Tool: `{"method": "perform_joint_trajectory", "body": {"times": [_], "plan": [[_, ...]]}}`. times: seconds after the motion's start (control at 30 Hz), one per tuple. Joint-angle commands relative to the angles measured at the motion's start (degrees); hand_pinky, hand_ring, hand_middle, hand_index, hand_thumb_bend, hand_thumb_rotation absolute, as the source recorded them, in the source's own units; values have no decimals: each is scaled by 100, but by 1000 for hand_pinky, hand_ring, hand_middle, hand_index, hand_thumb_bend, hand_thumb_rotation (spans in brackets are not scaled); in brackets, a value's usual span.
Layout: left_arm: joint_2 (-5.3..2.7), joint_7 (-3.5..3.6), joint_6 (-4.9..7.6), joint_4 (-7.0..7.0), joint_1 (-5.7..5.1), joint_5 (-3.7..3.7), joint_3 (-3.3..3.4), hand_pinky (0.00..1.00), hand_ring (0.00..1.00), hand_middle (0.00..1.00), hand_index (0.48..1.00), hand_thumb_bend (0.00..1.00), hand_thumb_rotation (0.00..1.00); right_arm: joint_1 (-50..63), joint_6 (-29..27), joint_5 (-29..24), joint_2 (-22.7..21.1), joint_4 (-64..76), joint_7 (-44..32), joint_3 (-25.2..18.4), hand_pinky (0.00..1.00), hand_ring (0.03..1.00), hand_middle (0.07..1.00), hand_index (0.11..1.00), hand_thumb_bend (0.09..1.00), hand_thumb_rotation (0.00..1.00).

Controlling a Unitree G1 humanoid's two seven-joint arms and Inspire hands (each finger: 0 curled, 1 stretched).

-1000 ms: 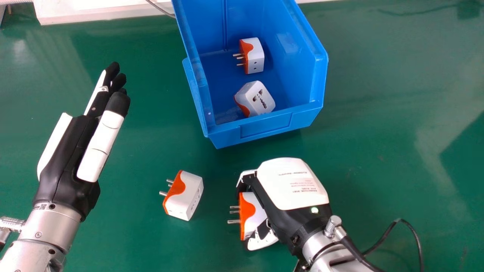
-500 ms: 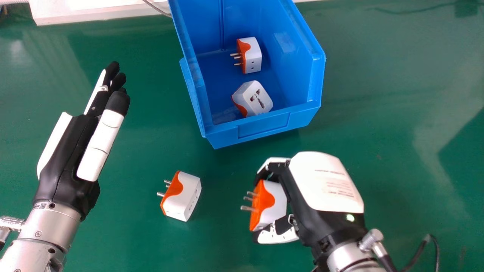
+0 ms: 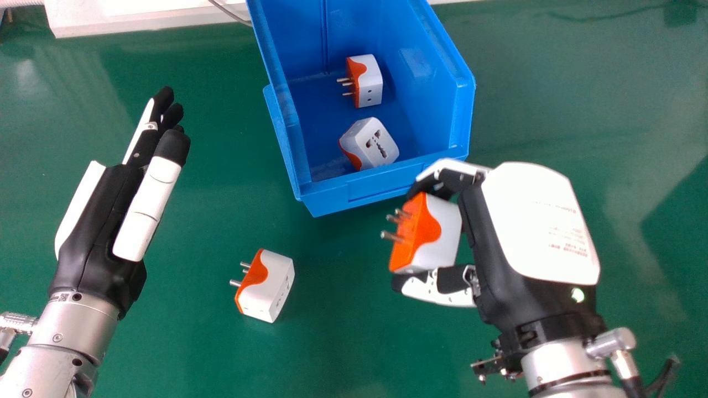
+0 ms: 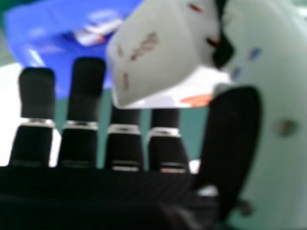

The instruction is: Pick all objects and put in blue box

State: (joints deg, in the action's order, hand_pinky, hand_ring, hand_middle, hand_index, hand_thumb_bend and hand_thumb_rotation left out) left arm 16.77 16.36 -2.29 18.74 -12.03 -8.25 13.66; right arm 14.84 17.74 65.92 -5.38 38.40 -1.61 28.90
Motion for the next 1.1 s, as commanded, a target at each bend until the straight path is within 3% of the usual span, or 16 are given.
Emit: {"method": "perform_joint_trajectory", "body": {"times": [0.0, 0.13, 0.4, 0.6, 0.83, 1.07], "plan": [[43, -2, 134, 3, 43, 37, -9, 981, 1000, 1000, 1000, 840, 956, -362, -263, -130, 147, 83, 180, -116, 335, 435, 538, 502, 494, 0], [27, -13, 143, 46, 12, 61, -21, 980, 1000, 1000, 1000, 842, 956, -979, -598, -339, 134, -364, 462, -388, 333, 435, 536, 507, 494, 0], [21, -10, 242, -86, 19, 63, -29, 980, 1000, 1000, 1000, 842, 955, -2333, -745, -600, 94, -1295, 365, -782, 333, 434, 533, 510, 494, 0], [10, -24, 297, -96, -25, 74, -43, 980, 1000, 1000, 1000, 839, 955, -3693, -816, -690, -139, -2679, 409, -995, 330, 433, 532, 518, 493, 0], [-12, -35, 311, 23, -158, 54, -47, 980, 1000, 1000, 1000, 827, 952, -4870, -692, -772, -292, -4089, 494, -980, 328, 433, 536, 523, 492, 0], [-37, -48, 273, 166, -296, 22, -44, 980, 1000, 1000, 1000, 831, 946, -6594, -941, -976, -429, -6636, 865, -762, 325, 439, 541, 521, 492, 0]]}}
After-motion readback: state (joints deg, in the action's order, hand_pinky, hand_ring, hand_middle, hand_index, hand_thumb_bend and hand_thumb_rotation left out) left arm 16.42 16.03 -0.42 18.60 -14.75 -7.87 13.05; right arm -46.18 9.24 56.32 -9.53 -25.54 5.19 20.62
